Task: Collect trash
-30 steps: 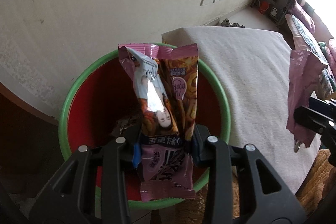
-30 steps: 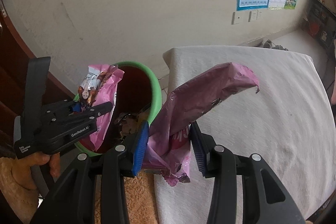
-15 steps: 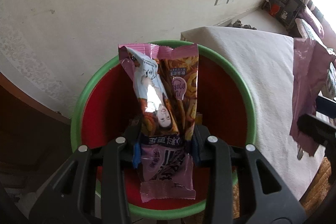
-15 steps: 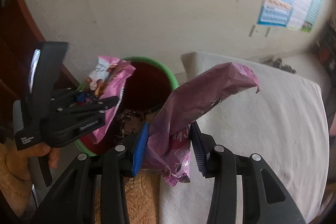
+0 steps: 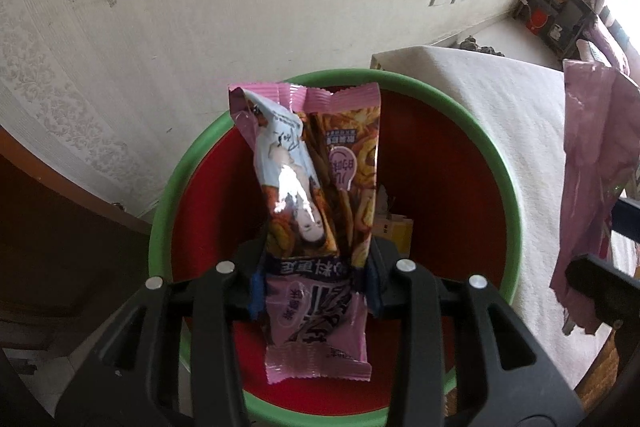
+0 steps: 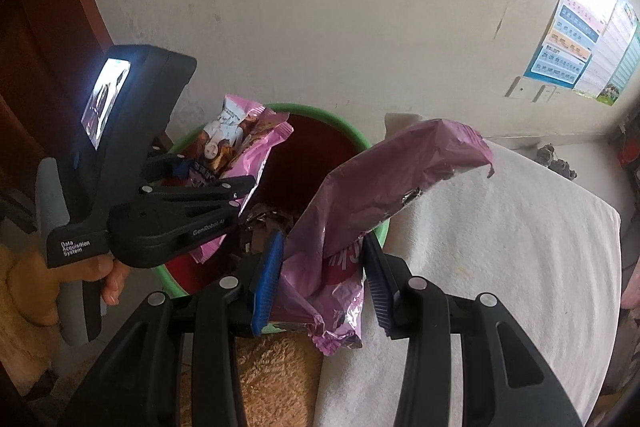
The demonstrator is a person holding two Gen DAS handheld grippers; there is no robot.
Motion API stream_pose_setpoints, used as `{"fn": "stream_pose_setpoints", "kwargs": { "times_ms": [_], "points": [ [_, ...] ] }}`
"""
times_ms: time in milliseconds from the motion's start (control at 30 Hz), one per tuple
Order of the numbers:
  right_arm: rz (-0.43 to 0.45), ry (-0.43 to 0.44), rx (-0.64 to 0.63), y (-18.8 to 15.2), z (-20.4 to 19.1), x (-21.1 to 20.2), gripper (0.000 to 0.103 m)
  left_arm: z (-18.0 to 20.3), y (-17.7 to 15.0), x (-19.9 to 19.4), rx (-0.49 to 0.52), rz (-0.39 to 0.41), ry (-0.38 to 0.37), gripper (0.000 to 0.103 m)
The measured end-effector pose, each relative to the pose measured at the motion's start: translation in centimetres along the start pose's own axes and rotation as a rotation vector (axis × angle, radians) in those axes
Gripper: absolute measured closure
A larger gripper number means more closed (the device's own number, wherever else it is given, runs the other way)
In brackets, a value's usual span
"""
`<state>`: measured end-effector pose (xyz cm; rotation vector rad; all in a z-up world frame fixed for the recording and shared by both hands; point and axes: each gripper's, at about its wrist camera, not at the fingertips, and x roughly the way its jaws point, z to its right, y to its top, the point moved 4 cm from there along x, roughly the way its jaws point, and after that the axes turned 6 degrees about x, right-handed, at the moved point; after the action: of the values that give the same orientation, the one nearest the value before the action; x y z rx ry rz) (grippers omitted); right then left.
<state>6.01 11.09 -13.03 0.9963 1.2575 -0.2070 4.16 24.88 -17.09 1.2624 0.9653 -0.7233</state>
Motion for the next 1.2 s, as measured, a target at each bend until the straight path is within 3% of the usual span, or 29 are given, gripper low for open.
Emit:
{"fn": "stream_pose_setpoints", "kwargs": {
  "times_ms": [233, 300, 367, 433, 633, 833, 1033, 1200],
  "points": [
    [0.010, 0.006, -0.013, 0.1, -0.3, 0.2, 0.059, -0.1, -0.1, 0.2, -0.003, -0.008, 0.009, 0.059],
    [0.013, 0.006, -0.017, 0.1, -0.5, 0.3, 0.055, -0.1, -0.1, 0.3, -0.007, -0.008, 0.015, 0.052],
    [0.020, 0.010, -0.020, 0.0, -0.4, 0.3, 0.040, -0.3, -0.1, 0.2, -0.017, -0.001, 0.022, 0.044],
    [0.026, 0.017, -0.025, -0.1, -0.5, 0.2, 0.033, -0.4, -0.1, 0.2, -0.026, -0.002, 0.026, 0.037],
    [0.052, 0.017, 0.004, -0.9, 0.4, -0.9, 0.029, -0.5, 0.0, -0.7, -0.045, 0.016, 0.041, 0.033],
    [0.117, -0.003, 0.156, -2.8, 4.8, -4.2, 0.024, 2.7, 0.9, -3.9, -0.004, 0.117, 0.014, 0.025],
    [0.222, -0.086, 0.343, -6.1, 10.8, -9.0, 0.013, 8.8, 3.2, -7.8, 0.047, 0.247, -0.093, 0.010],
    [0.332, -0.165, 0.447, -9.1, 14.4, -13.2, 0.007, 14.2, 4.9, -12.2, 0.101, 0.424, -0.155, 0.006]
  ]
}}
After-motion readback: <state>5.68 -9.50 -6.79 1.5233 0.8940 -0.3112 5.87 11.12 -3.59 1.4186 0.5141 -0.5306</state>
